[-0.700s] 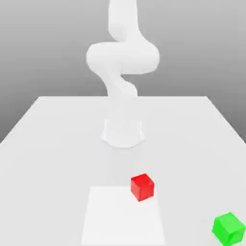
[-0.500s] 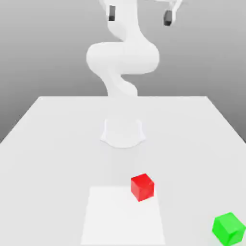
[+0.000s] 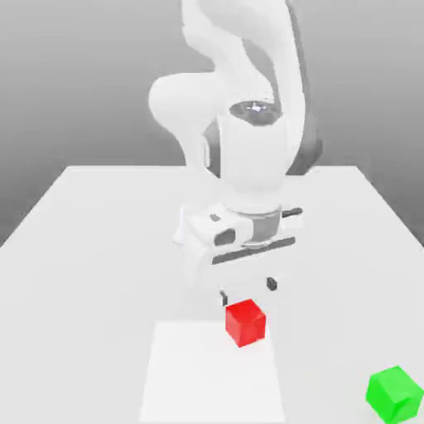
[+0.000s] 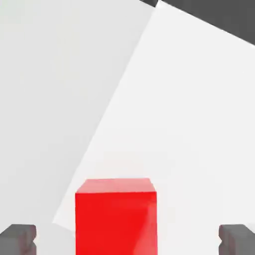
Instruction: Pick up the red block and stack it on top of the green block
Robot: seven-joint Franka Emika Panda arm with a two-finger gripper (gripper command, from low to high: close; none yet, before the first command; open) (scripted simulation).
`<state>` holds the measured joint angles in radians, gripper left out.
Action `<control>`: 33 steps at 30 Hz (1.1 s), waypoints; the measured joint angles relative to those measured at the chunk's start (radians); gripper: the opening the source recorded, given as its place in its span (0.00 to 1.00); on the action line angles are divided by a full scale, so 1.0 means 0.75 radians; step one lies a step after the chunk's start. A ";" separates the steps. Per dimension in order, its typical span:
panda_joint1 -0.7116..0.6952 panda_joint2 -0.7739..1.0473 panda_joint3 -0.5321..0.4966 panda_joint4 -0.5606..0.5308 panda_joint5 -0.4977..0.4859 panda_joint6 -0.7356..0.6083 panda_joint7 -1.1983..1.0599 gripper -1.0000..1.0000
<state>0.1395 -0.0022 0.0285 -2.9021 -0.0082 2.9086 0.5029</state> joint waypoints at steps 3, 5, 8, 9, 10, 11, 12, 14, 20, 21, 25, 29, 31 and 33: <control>0.003 0.097 -0.007 0.011 -0.013 0.083 0.008 0.50; 0.009 0.161 -0.016 0.017 -0.022 0.139 0.014 0.50; 0.014 0.249 -0.024 0.023 -0.029 0.216 0.015 0.00; 0.014 0.249 -0.024 0.023 -0.029 0.216 0.015 0.00; 0.014 0.249 -0.024 0.023 -0.030 0.216 0.015 0.00; 0.013 0.249 -0.024 0.023 -0.031 0.216 0.016 0.00; 0.013 0.249 -0.024 0.023 -0.032 0.216 0.017 0.00; 0.013 0.261 -0.025 0.024 -0.035 0.226 0.019 0.00; 0.003 0.112 -0.008 0.012 -0.021 0.096 0.015 0.00; 0.002 0.081 -0.006 0.009 -0.015 0.069 0.011 0.00; 0.015 -0.039 -0.011 -0.011 0.005 -0.035 -0.006 0.00; 0.043 -0.103 -0.001 0.015 0.050 -0.129 -0.023 0.00; 0.096 -0.067 0.024 0.099 0.093 -0.177 -0.019 0.00; 0.146 -0.020 0.040 0.194 0.118 -0.225 0.001 0.00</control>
<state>0.2492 -0.0176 0.0583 -2.7569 0.0804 2.7397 0.5033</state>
